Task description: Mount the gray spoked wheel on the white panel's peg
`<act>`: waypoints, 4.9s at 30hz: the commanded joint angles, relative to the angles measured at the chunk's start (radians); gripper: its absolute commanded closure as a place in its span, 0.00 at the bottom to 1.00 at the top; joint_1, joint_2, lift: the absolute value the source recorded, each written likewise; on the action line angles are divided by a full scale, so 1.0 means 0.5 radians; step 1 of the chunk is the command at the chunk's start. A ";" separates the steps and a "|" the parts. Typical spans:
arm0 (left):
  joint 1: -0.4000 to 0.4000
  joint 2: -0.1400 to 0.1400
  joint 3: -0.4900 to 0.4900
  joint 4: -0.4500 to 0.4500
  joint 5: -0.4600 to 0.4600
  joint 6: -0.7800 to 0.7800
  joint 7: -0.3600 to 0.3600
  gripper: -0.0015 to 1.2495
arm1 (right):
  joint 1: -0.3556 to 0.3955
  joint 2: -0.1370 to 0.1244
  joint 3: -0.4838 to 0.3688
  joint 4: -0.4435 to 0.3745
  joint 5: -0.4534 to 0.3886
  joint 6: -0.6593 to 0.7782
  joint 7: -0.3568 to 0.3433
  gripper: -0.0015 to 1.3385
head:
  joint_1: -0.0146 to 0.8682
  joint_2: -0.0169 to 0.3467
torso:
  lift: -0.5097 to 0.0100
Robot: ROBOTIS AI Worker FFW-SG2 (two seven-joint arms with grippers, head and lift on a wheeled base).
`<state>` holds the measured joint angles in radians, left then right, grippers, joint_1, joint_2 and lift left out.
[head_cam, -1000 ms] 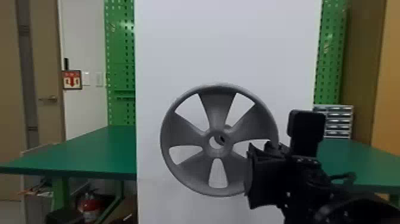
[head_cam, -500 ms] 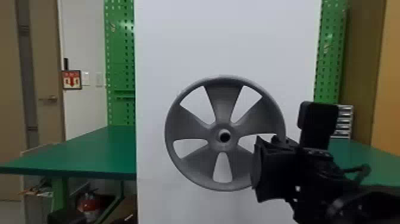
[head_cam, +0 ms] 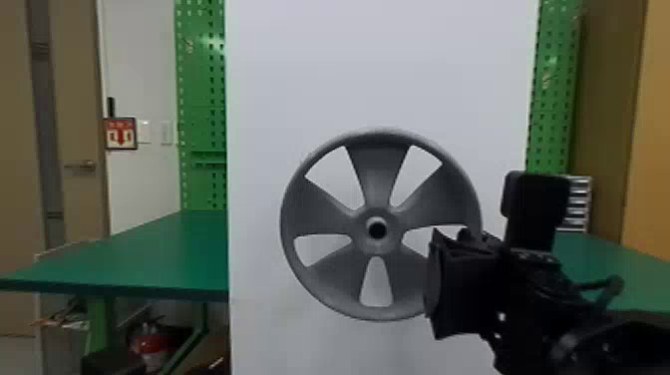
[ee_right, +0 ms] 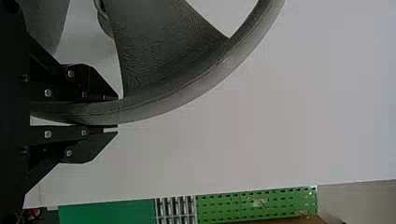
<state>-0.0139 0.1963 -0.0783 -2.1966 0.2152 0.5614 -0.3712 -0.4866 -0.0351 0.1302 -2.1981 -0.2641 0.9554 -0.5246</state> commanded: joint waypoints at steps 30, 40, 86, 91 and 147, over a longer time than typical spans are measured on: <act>-0.018 0.006 -0.006 0.000 -0.001 0.000 0.000 0.37 | -0.073 -0.013 -0.024 0.239 -0.064 -0.119 0.003 0.87 | 0.16 0.03 | 0.20; -0.024 0.009 -0.009 0.000 -0.001 0.000 0.000 0.37 | -0.119 -0.034 -0.027 0.340 -0.052 -0.162 0.003 0.87 | 0.16 0.03 | 0.20; -0.024 0.009 -0.021 0.000 -0.007 0.000 0.000 0.37 | -0.254 -0.049 -0.006 0.620 -0.042 -0.251 0.012 0.88 | 0.16 0.03 | 0.20; -0.024 0.009 -0.021 0.000 -0.007 0.000 0.000 0.37 | -0.266 -0.049 -0.009 0.635 -0.036 -0.254 0.015 0.88 | 0.16 0.03 | 0.20; -0.037 0.021 -0.030 0.000 -0.007 0.000 0.000 0.37 | -0.334 -0.046 -0.073 0.923 0.043 -0.463 0.310 0.88 | 0.16 0.03 | 0.20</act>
<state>-0.0322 0.2071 -0.0947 -2.1967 0.2120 0.5614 -0.3712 -0.6516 -0.0635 0.0943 -1.7364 -0.2321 0.7184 -0.3674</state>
